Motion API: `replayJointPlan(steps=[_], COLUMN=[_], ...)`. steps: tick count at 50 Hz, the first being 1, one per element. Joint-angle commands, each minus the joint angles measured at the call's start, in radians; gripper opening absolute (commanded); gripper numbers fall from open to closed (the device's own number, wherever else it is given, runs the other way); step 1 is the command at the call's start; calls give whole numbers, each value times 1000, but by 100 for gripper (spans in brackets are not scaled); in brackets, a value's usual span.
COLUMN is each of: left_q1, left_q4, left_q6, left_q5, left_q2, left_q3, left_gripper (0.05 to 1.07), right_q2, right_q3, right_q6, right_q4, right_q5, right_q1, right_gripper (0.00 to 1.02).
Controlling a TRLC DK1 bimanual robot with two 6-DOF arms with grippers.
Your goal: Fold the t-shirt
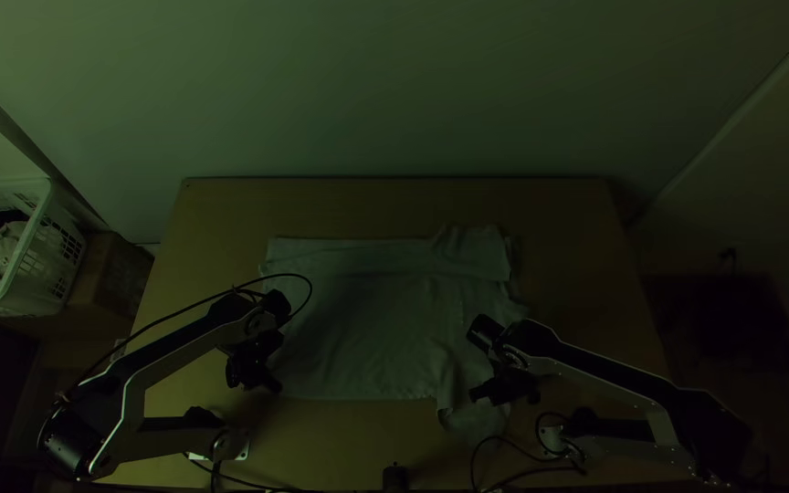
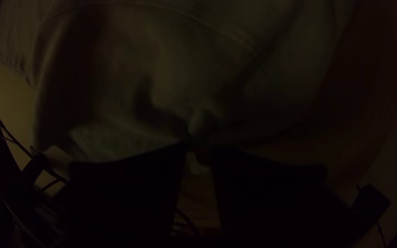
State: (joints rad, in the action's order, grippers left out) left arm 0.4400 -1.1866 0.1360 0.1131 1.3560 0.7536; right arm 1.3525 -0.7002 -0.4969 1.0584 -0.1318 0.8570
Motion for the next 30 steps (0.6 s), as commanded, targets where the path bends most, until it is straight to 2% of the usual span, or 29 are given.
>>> replayJointPlan(steps=[1, 15, 30], left_q1=[-26, -159, -250], left_q4=[-7, -5, -7], left_q6=[27, 63, 117], left_q5=[-12, -59, -76], left_q2=[-17, -40, -41], left_q3=[4, 118, 234], left_gripper=[8, 8, 8], right_q2=[-18, -128, -159], right_q3=[-18, -84, -171], right_q6=[1, 47, 144], right_q4=[0, 74, 123], right_q5=[38, 49, 80], right_q1=[-9, -119, -262], right_gripper=[3, 3, 3])
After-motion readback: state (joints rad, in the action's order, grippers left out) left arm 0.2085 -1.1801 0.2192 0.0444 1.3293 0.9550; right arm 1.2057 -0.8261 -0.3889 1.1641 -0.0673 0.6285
